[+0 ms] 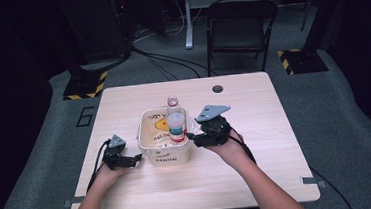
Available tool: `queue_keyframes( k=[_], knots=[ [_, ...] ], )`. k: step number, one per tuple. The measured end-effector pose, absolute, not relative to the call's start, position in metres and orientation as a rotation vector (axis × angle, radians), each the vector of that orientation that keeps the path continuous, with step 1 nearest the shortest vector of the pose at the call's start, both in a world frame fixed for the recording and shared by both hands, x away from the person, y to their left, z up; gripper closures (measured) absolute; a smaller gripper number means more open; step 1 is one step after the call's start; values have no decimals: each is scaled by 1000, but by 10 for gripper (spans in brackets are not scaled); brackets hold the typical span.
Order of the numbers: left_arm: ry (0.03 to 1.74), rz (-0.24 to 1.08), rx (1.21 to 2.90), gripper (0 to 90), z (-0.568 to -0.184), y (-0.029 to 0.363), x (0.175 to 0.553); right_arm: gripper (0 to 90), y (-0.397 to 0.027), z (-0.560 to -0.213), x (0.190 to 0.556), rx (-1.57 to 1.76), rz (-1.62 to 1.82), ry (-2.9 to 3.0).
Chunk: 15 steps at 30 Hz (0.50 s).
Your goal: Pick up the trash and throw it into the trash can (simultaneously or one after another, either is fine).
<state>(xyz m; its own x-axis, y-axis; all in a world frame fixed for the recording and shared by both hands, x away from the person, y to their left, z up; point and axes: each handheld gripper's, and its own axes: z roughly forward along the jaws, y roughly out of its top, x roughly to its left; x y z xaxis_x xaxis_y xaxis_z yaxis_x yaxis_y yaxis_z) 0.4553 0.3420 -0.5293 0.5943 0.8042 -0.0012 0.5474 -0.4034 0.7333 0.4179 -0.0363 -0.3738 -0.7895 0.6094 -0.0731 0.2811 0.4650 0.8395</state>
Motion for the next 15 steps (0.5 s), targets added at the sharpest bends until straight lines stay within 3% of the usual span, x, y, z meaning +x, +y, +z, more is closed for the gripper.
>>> queue_keyframes(
  k=[15],
  knots=[
    [1066,464,2112,82,-529,342,455,355,-118,-396,409,981,1216,2208]
  ],
)
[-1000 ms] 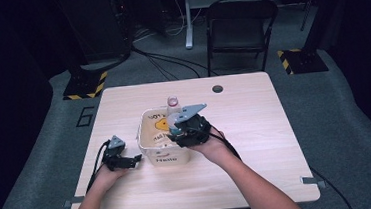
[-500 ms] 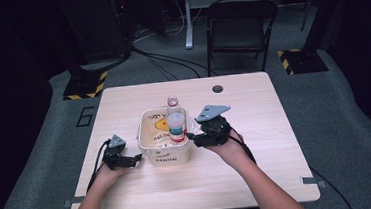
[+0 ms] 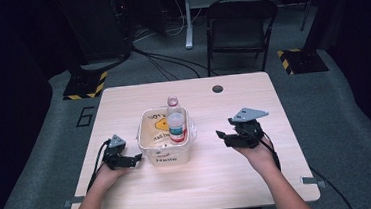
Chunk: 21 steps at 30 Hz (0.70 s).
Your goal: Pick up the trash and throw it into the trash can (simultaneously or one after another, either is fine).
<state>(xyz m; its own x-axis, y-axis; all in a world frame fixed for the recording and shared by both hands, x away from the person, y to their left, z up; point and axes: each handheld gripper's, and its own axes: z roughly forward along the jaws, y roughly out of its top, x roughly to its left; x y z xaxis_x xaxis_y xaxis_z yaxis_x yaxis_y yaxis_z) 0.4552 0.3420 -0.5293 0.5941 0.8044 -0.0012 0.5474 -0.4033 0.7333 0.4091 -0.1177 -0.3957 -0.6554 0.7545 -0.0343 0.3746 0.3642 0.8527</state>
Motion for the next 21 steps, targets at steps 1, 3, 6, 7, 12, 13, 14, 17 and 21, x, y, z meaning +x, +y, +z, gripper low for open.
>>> queue_keyframes(
  k=[1,3,6,7,12,13,14,17,21],
  knots=[
    [1066,464,2111,81,-529,342,455,355,-121,-399,409,999,1210,2202],
    [1066,464,2112,82,-529,342,455,354,-126,-403,408,1014,1205,2188],
    [1067,464,2111,82,-529,342,455,349,-129,-406,406,1019,1185,2165],
    [1066,464,2111,82,-529,342,455,349,-132,-409,404,1029,1193,2153],
    [1066,464,2111,82,-529,342,455,349,-137,-415,402,1050,1203,2141],
    [1066,464,2111,82,-529,342,455,349,-139,-417,402,1057,1205,2139],
    [1066,464,2111,82,-529,342,455,349,-140,-419,401,1063,1204,2137],
    [1067,464,2111,82,-529,342,455,349,-144,-429,400,1090,1201,2136],
    [1070,461,2110,82,-529,342,455,347,-147,-438,400,1110,1187,2142]
  ],
)
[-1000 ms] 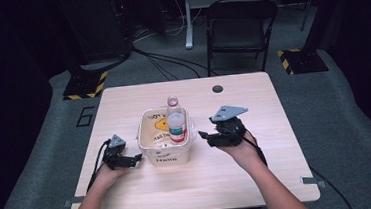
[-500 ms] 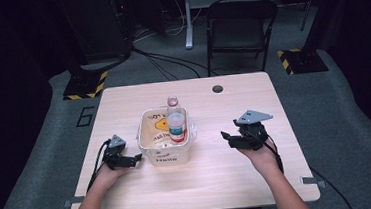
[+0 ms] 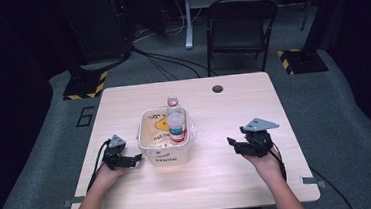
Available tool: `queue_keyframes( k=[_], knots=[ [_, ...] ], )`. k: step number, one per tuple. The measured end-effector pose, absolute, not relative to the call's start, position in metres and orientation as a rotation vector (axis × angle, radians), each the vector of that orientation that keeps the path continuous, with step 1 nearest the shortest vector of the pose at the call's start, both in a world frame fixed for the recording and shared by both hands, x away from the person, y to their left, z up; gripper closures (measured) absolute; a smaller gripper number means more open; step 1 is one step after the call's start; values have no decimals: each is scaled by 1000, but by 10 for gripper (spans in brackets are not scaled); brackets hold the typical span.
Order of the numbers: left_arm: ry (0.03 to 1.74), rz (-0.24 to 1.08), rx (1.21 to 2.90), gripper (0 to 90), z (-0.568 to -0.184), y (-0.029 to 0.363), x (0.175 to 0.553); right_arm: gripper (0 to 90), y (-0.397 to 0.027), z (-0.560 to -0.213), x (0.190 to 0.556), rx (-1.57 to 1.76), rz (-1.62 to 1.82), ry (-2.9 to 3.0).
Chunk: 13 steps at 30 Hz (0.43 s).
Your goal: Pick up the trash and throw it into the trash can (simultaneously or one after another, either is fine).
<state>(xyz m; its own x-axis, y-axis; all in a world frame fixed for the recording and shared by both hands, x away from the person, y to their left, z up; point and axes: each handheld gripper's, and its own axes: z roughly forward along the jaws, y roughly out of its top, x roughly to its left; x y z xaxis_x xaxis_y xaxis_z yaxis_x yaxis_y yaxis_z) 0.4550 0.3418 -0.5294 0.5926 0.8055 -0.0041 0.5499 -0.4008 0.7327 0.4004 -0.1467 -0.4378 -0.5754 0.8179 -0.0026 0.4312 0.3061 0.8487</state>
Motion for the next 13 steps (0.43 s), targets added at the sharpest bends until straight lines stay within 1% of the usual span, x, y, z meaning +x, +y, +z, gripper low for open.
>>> queue_keyframes(
  k=[5,10,12,13],
  knots=[
    [1068,462,2112,82,-529,342,455,335,-151,-453,402,1162,1159,2151],
    [1069,462,2111,82,-529,342,455,295,-155,-464,404,1208,1113,2138],
    [1069,462,2111,82,-529,342,455,253,-158,-468,405,1239,1102,2139],
    [1069,462,2111,82,-529,342,455,253,-158,-468,405,1239,1102,2139]
  ],
)
